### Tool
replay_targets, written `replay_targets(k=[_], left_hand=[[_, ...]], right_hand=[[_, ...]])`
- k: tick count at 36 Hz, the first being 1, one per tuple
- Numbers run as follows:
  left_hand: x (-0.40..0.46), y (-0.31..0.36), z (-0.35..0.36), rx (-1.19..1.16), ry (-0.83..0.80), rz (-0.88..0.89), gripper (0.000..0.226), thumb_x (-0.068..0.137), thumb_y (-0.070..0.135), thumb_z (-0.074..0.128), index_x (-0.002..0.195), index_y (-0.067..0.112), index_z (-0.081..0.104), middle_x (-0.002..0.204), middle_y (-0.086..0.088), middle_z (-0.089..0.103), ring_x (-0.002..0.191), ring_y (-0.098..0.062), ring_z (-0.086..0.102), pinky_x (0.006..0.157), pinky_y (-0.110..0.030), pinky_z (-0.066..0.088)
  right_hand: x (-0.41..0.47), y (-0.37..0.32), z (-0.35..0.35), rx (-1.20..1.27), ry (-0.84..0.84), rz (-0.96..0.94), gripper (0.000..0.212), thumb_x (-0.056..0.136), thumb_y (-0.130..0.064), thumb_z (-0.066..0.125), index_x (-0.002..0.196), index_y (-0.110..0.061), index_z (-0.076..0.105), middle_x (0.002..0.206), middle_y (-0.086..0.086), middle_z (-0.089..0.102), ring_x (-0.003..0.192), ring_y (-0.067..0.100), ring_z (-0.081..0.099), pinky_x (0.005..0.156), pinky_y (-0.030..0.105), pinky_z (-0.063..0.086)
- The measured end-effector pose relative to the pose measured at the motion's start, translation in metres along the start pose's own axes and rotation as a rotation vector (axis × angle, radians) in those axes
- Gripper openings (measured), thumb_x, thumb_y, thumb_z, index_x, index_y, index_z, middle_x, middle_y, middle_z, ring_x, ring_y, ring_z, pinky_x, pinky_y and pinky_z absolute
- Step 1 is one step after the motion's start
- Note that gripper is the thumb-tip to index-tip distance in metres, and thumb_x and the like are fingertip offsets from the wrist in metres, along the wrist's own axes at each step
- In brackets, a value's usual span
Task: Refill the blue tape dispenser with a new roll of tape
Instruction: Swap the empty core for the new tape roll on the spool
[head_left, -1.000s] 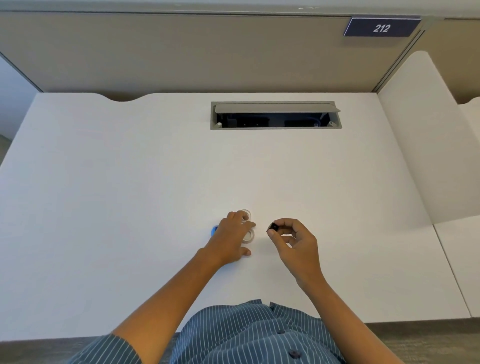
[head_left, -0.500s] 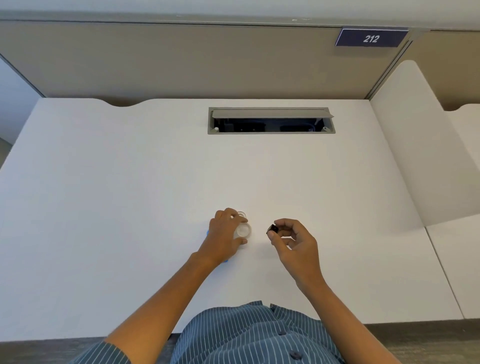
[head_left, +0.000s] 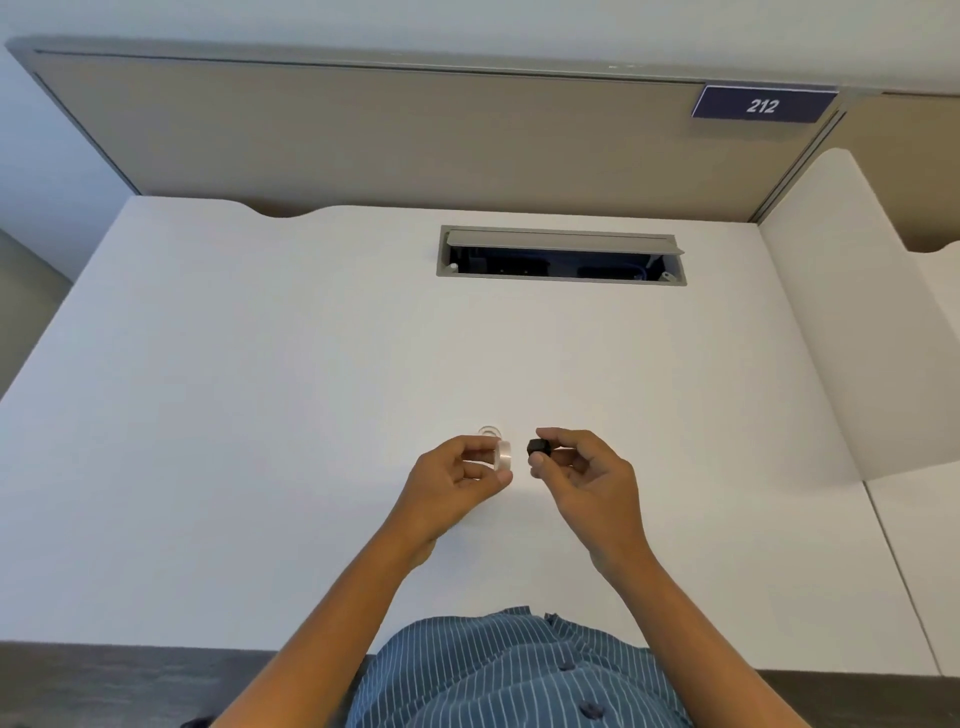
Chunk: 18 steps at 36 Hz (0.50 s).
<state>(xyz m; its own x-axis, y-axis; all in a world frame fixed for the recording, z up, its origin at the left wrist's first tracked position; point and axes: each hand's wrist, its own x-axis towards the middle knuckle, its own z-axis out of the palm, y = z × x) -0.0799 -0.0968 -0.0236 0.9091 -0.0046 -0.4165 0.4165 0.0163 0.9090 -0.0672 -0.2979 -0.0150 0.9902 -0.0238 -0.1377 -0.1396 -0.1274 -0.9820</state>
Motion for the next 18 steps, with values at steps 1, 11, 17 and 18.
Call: replay_targets(k=[1,11,17,18], left_hand=[[-0.003,0.001,0.001,-0.031,-0.001,0.006,0.050,0.072,0.050,0.090,0.119,0.037,0.077,0.113,0.009,0.082,0.104,-0.012,0.078,0.089,-0.024,0.061],[-0.024,0.016,0.003,-0.206,0.024,0.043,0.039,0.090,0.030,0.088,0.127,0.025,0.078,0.115,-0.007,0.083,0.107,-0.026,0.079,0.088,-0.027,0.063],[-0.029,0.023,0.003,-0.210,0.052,0.053,0.051,0.084,0.041,0.084,0.127,0.015,0.076,0.110,-0.007,0.084,0.097,-0.021,0.081,0.081,-0.023,0.062],[-0.029,0.024,0.003,-0.207,0.054,0.054,0.050,0.084,0.042,0.084,0.126,0.016,0.076,0.110,-0.007,0.084,0.097,-0.021,0.082,0.080,-0.023,0.062]], right_hand=[[0.000,-0.002,0.001,0.009,-0.007,0.000,0.033,0.093,-0.001,0.082,0.114,-0.027,0.081,0.106,-0.002,0.084,0.096,0.020,0.082,0.091,0.034,0.067],[-0.004,-0.023,0.004,0.097,-0.063,0.006,0.029,0.093,0.003,0.082,0.112,-0.019,0.083,0.103,0.001,0.086,0.091,0.022,0.082,0.083,0.024,0.064],[-0.007,-0.032,0.005,0.164,-0.099,0.000,0.029,0.092,0.005,0.082,0.110,-0.019,0.084,0.102,0.003,0.086,0.092,0.024,0.083,0.084,0.025,0.064],[-0.008,-0.033,0.005,0.170,-0.108,-0.006,0.030,0.092,0.005,0.082,0.110,-0.019,0.085,0.101,0.004,0.086,0.092,0.024,0.083,0.084,0.024,0.064]])
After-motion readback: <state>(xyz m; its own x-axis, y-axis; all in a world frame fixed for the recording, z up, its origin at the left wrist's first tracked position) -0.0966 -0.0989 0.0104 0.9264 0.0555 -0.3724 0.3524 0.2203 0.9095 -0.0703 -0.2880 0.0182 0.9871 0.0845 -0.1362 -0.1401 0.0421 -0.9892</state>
